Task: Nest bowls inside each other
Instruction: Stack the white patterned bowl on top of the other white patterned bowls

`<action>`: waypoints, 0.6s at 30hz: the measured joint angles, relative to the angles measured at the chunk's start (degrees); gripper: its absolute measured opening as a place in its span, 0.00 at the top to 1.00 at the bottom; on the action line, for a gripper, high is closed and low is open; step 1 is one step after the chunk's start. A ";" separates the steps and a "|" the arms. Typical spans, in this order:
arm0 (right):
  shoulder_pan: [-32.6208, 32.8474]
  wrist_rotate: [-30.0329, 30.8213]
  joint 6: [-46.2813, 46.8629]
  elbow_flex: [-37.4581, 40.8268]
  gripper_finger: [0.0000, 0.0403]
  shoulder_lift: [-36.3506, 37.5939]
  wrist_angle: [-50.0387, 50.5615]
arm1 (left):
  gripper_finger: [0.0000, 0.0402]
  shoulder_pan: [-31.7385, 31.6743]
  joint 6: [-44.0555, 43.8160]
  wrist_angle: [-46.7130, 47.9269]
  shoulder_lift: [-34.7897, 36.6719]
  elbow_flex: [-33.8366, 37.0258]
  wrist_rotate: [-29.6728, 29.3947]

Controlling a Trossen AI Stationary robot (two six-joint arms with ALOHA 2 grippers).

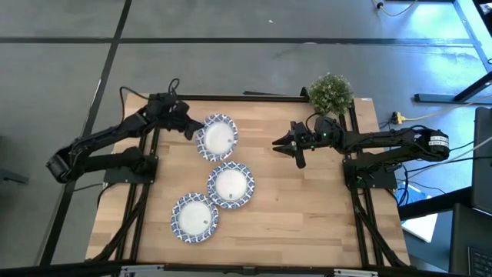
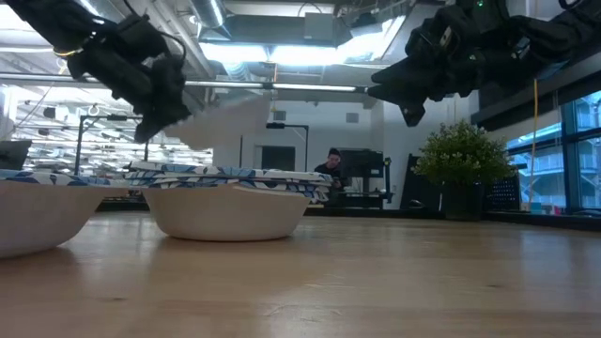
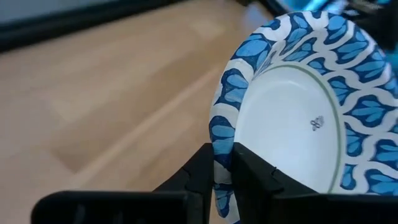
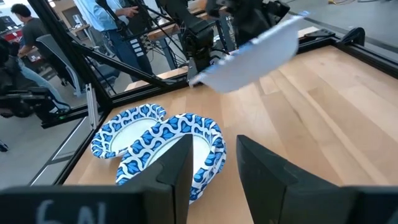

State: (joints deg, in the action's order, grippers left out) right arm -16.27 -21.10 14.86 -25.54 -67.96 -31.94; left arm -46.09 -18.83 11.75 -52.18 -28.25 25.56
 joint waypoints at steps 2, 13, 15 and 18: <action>0.00 0.01 -0.12 0.00 0.69 0.01 0.00 | 0.88 1.07 -0.46 -0.10 0.38 0.00 2.01; 0.00 0.02 0.10 0.00 0.69 0.00 0.00 | 0.85 9.37 -1.84 -6.06 0.53 0.00 2.48; 0.00 0.02 0.12 0.00 0.69 0.00 0.00 | 0.84 10.75 -2.10 -6.37 0.53 0.00 2.47; 0.00 0.02 0.16 0.00 0.69 0.00 0.01 | 0.83 12.91 -3.18 -6.32 0.53 0.00 2.71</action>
State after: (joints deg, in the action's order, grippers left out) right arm -16.27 -21.08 15.03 -25.54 -67.96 -31.93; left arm -33.18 -22.01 5.43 -51.66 -28.25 28.26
